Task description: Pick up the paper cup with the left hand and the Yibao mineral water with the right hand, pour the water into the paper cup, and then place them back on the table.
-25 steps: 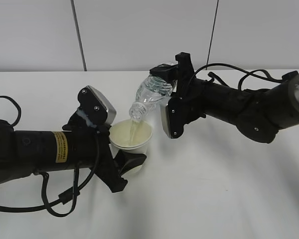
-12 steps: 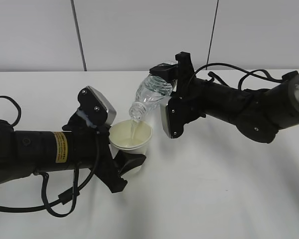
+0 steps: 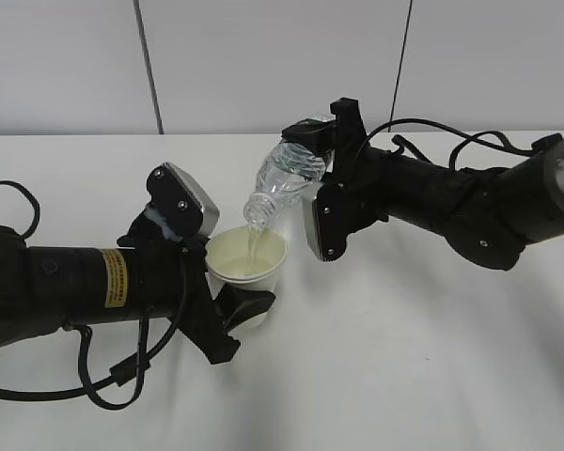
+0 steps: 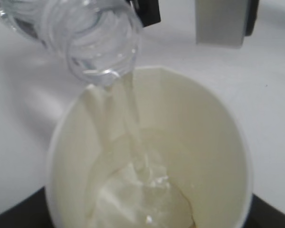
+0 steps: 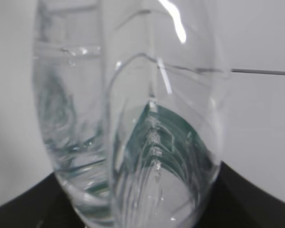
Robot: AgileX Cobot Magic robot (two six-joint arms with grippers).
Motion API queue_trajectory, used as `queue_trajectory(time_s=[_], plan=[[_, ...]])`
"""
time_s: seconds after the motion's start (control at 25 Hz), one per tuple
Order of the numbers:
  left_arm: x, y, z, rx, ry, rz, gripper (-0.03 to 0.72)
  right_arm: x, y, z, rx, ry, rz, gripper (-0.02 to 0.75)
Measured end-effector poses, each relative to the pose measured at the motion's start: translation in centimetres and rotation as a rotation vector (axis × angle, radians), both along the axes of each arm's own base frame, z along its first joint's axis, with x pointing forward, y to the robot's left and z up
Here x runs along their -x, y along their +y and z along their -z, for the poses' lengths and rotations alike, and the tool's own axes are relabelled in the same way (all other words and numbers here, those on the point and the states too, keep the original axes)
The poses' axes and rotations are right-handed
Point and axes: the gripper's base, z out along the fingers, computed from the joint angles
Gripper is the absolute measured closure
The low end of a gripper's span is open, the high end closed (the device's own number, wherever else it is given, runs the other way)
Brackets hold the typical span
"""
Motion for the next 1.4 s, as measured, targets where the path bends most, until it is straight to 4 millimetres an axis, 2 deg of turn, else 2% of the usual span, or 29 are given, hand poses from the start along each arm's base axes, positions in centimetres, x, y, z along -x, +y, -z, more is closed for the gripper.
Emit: queue_trajectory(time_s=[0.72, 1.12, 1.4], plan=[[0.0, 0.0, 0.0, -0.002, 0.002, -0.003, 0.255, 0.0, 0.0, 0.0, -0.022, 0.012, 0.009, 0.305], [-0.6, 0.3, -0.1, 0.042, 0.027, -0.106, 0.255, 0.0, 0.0, -0.1, -0.301, 0.230, 0.057, 0.305], [-1.2, 0.7, -0.4, 0.067, 0.010, -0.193, 0.255, -0.1, -0.1, -0.1, -0.653, 0.494, 0.130, 0.305]])
